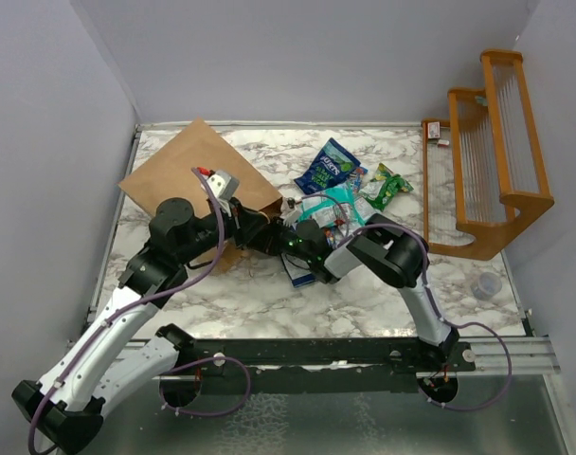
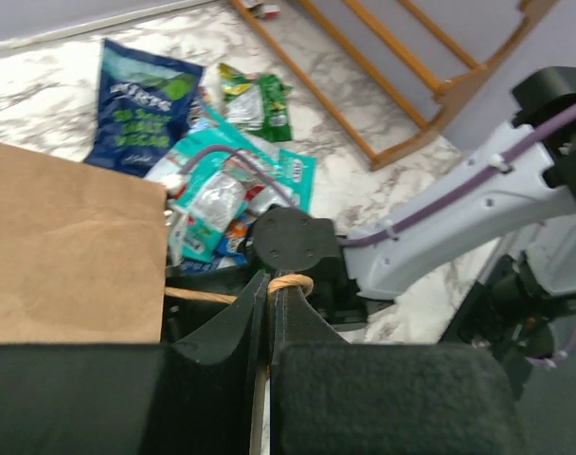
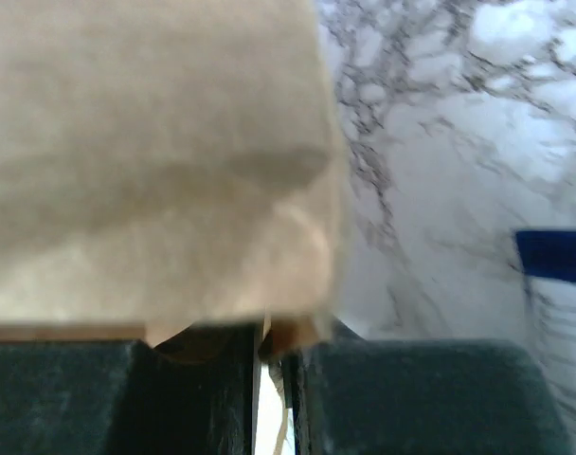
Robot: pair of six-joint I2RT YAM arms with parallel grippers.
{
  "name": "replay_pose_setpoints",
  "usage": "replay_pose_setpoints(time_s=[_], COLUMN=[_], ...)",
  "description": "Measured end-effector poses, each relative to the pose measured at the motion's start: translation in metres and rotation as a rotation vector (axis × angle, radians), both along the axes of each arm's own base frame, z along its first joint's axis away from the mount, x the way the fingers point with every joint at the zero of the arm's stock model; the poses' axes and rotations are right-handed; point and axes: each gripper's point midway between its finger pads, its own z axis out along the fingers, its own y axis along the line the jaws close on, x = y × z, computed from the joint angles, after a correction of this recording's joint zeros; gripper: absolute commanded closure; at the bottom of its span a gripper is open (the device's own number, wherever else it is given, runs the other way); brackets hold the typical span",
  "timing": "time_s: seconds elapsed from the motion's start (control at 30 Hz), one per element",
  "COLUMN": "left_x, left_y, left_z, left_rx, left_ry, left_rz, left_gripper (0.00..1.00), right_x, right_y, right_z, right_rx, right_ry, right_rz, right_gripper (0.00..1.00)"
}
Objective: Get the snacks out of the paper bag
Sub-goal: Adjust the paper bag at the center of the board.
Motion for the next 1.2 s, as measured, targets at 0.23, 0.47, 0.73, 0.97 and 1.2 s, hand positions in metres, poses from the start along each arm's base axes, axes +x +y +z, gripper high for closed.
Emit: replay_pose_setpoints(time_s=[0.23,0.47,0.73,0.97,1.2], left_x=[0.022,0.039,0.027,0.023,0.017], left_y=[0.022,0.03,0.043,0.052,0.057], left_z=[-0.031,-0.05,-0.047,-0.031,-0.026], left_rx=[0.045,0.066,0.056,0.057,0.055], left_ry=[0.059,0.129,0.103,0.066,0.063], left_rz=[0.187,0.3,0.325,0.35,0.352], left_gripper=[1.0,1.0,1.0,1.0,1.0], right_x=[-0.014,-0.029,-0.048,-0.07,-0.095], right_y=[-0.021,-0.04,-0.069,-0.086,-0.089], right_z=[-0.034,-0.035,-0.01,0.037,0.058], right_rx=[-0.076,-0.148,-0.273,-0.338,-0.415], right_ry=[0.063,0.076,-0.076,-0.401,-0.915], right_rz=[0.004,0.01,0.054,0.131,0.253], right_gripper=[0.75,0.43,0.35,0.35,0.43])
